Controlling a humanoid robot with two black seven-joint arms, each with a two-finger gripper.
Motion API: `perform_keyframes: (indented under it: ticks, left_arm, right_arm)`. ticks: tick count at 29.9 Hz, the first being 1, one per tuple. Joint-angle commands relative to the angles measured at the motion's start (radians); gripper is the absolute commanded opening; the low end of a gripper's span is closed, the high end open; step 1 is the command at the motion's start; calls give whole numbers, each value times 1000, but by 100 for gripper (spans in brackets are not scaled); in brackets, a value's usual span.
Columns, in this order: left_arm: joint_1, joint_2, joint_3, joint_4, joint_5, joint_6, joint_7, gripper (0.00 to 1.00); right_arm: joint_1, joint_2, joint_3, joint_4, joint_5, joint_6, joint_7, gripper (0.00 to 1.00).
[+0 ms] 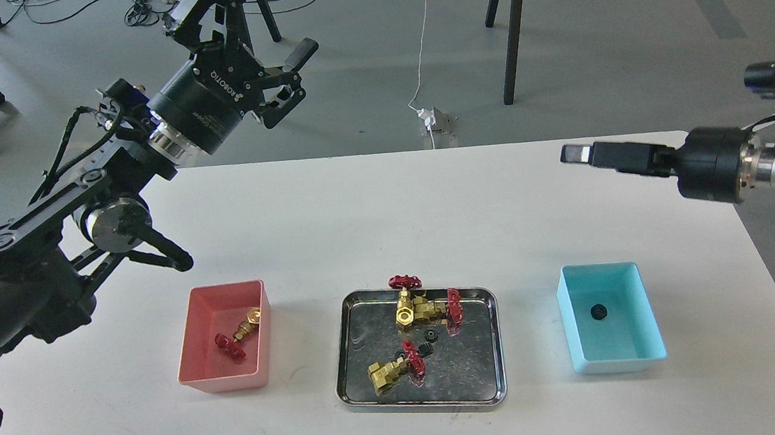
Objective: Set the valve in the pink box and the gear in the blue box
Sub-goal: 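Carry the black gear to the blue box and release it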
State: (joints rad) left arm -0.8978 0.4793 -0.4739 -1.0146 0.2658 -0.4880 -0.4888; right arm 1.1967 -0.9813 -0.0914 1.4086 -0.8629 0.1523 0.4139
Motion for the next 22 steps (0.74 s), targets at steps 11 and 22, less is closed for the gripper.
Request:
perform_keyframes:
  ticks: [11,22]
  left_arm:
    - [-110,-28,-20,370,-215,-1,0,99]
    - [-96,-83,-66,360,-206,-1,0,99]
  right_arm:
    - [-48,288,344,-310,1009,336,60,98]
    - [-161,429,476,-525,1010,336,65,99]
